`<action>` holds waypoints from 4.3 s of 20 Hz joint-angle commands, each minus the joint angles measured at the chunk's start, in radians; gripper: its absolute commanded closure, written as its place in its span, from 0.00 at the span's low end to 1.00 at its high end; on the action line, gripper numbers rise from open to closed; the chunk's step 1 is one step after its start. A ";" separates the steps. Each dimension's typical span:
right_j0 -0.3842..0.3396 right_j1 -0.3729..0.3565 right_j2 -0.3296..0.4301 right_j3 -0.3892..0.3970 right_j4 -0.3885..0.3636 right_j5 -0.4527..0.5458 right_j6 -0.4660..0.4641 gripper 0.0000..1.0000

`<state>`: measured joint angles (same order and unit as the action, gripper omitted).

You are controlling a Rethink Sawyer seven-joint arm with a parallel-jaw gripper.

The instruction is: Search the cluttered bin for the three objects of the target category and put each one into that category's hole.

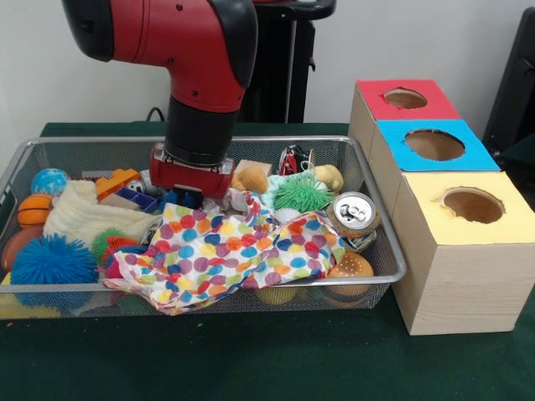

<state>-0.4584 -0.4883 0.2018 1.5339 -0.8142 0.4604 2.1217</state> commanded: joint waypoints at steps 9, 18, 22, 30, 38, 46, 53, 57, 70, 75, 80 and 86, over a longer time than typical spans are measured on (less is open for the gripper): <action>0.022 0.082 0.118 -0.078 -0.020 0.177 -0.240 1.00; 0.018 -0.015 0.077 -0.051 -0.001 0.255 -0.212 1.00; -0.050 -0.095 0.085 -0.003 0.021 0.265 -0.265 1.00; -0.190 -0.102 0.195 -0.110 0.105 0.478 -0.492 1.00; -0.238 -0.095 0.241 -0.127 0.088 0.524 -0.550 1.00; -0.246 -0.096 0.249 -0.118 0.073 0.514 -0.571 1.00; -0.254 -0.092 0.250 -0.114 0.063 0.501 -0.586 1.00; -0.261 -0.085 0.255 -0.114 0.055 0.500 -0.598 1.00; -0.282 -0.089 0.276 -0.113 0.051 0.505 -0.627 1.00; -0.310 -0.096 0.295 -0.113 0.065 0.520 -0.663 1.00; -0.299 -0.081 0.312 -0.176 0.078 0.581 -0.678 1.00; -0.217 -0.033 0.292 -0.262 0.080 0.622 -0.560 1.00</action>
<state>-0.7308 -0.5680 0.4313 1.3876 -0.7349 0.9498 1.8219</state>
